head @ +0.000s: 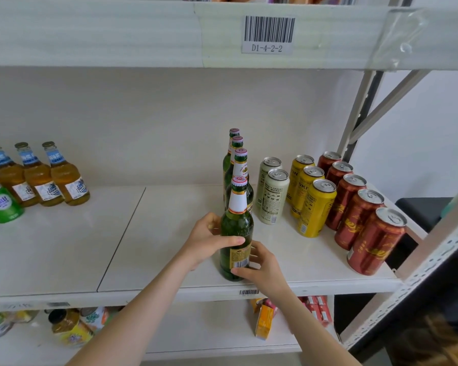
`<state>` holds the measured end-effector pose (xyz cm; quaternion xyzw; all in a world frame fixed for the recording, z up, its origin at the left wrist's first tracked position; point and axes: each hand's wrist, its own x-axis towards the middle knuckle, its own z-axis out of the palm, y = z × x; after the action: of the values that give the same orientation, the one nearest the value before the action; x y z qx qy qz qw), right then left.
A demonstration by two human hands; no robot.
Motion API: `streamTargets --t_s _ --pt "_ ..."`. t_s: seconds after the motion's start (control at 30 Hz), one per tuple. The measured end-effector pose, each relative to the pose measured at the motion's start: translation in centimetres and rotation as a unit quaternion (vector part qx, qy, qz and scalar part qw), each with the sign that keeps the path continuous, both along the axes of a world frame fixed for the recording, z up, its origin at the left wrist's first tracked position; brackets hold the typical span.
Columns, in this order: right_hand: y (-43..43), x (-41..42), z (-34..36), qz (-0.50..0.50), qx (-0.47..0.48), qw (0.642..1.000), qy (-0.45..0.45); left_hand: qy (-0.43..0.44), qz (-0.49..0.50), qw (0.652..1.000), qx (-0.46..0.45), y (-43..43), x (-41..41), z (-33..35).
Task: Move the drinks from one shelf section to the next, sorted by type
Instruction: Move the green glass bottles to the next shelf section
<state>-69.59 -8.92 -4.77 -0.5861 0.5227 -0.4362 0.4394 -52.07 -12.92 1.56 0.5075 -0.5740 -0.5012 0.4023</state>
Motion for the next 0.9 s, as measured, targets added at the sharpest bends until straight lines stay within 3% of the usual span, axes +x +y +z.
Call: streamTargets --t_s 0.9 --pt "-3.9 -1.4 0.0 -0.02 0.033 0.999 -0.006 -0.018 0.021 1.0 0.001 -3.5 -1.0 -0.9"
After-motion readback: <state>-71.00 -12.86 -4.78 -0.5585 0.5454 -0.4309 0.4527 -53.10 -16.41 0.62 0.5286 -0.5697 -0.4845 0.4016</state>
